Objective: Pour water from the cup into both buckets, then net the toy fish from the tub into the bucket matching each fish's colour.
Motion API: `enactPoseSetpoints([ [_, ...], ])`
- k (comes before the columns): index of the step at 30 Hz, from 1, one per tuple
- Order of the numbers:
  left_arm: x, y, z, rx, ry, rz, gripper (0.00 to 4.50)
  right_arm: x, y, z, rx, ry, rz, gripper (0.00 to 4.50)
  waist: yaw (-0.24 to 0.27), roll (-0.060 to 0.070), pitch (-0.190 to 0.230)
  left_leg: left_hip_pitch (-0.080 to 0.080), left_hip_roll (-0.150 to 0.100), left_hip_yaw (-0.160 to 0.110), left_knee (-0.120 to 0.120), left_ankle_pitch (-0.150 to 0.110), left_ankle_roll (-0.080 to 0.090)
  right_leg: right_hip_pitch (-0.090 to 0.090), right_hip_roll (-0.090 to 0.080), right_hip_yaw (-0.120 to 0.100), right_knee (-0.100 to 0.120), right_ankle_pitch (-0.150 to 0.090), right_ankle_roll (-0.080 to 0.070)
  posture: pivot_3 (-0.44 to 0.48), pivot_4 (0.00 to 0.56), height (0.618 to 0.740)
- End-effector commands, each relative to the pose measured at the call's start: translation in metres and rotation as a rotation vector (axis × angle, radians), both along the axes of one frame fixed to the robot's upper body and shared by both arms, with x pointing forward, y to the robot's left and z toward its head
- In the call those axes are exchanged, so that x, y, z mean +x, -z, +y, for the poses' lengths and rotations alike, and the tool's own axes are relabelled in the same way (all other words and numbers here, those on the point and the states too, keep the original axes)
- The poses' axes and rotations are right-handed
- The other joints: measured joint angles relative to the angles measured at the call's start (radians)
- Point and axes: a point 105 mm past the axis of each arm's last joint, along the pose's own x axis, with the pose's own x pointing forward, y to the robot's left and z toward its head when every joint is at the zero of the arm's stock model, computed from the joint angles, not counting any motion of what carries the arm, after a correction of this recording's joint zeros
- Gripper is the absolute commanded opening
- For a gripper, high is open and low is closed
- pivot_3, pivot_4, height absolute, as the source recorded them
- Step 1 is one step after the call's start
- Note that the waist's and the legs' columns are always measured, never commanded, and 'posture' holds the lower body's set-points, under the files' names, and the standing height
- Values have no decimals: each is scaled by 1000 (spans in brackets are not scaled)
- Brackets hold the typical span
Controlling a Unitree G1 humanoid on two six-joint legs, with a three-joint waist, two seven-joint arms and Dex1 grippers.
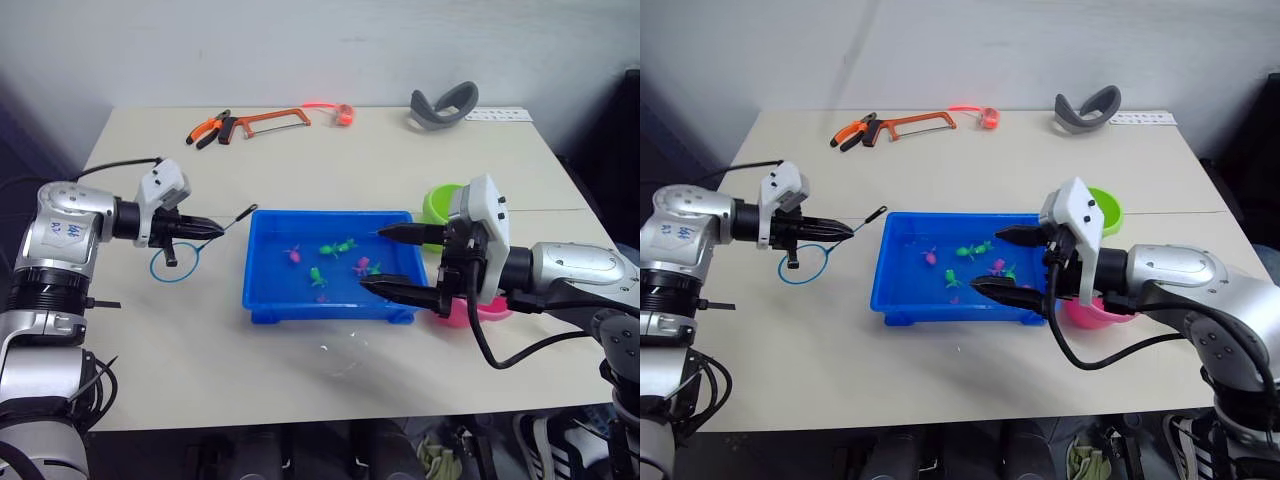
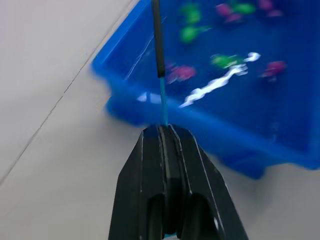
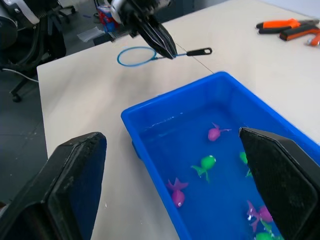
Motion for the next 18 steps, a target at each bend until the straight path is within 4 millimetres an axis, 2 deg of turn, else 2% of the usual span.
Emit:
enactPoseSetpoints([
  [1, -50, -30, -67, 75, 523, -52, 42, -4, -11, -3, -10, -26, -5, 4500, -6, 0, 0, 1, 0, 3, 0, -1, 1, 0, 0, 0, -1, 0, 0, 0, 150, 740],
  [6, -65, -34, -112, 88, 732, -56, 42, -4, -10, 1, -49, -63, 5, 4500, -3, 0, 0, 2, 2, 3, 0, 0, 0, 0, 2, 1, -1, 0, 0, 0, 150, 740],
  [10, -70, -33, -137, 94, 836, -82, 42, 2, 0, 15, -94, -89, 30, 4500, 2, 0, 0, 2, 2, 3, 2, 0, 1, 0, 1, 2, -3, 1, 2, 0, 150, 740],
  [13, -71, -29, -147, 104, 874, -92, 42, 9, 9, 24, -123, -86, 41, 4500, -4, 1, 0, 2, 2, 3, 2, 0, 1, 0, 1, 2, -2, 1, 2, 0, 150, 740],
  [14, -70, -28, -150, 101, 877, -92, 0, 9, 11, 26, -136, -93, 45, 3981, -4, 1, 0, 2, 2, 4, 2, 0, 1, 0, 2, 2, -2, 1, 2, 0, 150, 740],
  [15, -70, -27, -152, 99, 882, -92, 0, 10, 13, 27, -148, -100, 46, 3685, -3, 1, 0, 2, 2, 4, 1, 0, 1, 0, 2, 2, 0, 1, 2, 0, 150, 740],
  [18, -73, -23, -155, 94, 906, -83, 0, 11, 15, 31, -164, -112, 41, 2397, -2, 1, 1, 2, 2, 4, 1, 0, 1, 0, 2, 2, 0, 1, 2, 0, 150, 740],
])
